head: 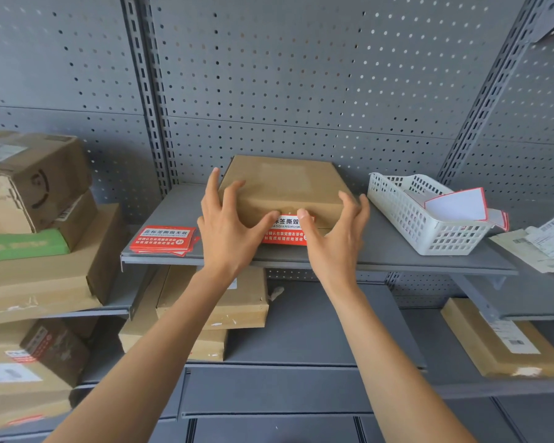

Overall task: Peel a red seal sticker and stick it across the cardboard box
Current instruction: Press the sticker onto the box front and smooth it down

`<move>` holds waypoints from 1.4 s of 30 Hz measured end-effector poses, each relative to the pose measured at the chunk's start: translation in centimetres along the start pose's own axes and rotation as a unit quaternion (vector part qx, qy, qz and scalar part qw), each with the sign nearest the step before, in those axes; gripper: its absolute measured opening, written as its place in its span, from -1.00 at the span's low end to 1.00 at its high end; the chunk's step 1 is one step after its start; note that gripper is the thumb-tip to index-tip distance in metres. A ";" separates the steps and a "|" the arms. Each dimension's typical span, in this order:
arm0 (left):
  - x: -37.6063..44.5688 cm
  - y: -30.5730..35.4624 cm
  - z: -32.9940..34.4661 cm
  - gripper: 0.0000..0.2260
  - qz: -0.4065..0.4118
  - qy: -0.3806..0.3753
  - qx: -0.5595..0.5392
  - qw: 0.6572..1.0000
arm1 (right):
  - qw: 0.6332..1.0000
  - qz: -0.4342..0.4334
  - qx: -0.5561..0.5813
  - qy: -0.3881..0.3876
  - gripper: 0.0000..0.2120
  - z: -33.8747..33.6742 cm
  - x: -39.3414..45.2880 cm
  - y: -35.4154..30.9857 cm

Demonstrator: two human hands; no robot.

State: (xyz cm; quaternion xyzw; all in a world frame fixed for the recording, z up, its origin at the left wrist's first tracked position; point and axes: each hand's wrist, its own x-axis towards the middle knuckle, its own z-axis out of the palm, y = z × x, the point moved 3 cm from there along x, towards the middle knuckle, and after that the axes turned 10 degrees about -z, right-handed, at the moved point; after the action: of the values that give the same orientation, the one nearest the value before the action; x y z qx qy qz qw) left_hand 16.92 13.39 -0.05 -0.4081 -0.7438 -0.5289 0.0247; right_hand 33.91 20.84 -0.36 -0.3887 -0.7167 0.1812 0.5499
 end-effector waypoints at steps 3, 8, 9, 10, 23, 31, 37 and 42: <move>0.7 1.2 -0.5 -0.38 0.021 0.008 0.022 0.999 | 0.999 -0.007 -0.017 0.030 -0.27 -0.5 0.8 -1.0; 2.5 3.9 -1.4 -0.43 0.030 0.006 0.043 0.999 | 0.996 -0.032 -0.064 0.058 -0.21 -1.7 3.3 -3.5; 2.8 4.3 -1.5 -0.44 0.028 0.006 0.046 0.999 | 0.995 -0.037 -0.075 0.057 -0.21 -1.8 3.7 -3.8; 3.2 4.7 -1.7 -0.44 0.028 0.006 0.048 0.998 | 0.994 -0.040 -0.086 0.056 -0.20 -1.9 4.1 -4.2; 4.9 7.2 -1.6 -0.44 0.018 -0.009 0.099 0.995 | 0.987 -0.006 -0.150 0.056 -0.22 -1.9 6.0 -5.2; 5.5 7.1 -1.8 -0.57 0.027 -0.021 0.108 0.994 | 0.993 0.014 -0.108 0.035 -0.45 -1.7 6.2 -4.4; 5.4 6.9 -1.7 -0.59 0.044 -0.027 0.103 0.993 | 0.998 0.038 -0.048 0.028 -0.66 -2.5 6.7 -4.2; 5.4 6.9 -2.1 -0.61 0.053 -0.032 0.109 0.992 | 0.998 0.046 -0.037 0.021 -0.69 -2.8 6.9 -4.2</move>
State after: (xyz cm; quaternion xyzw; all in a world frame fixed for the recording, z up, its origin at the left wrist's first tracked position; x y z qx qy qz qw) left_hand 16.92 15.60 8.70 -0.4586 -0.7746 -0.4294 0.0730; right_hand 34.38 22.94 7.94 -0.4451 -0.6925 0.1720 0.5410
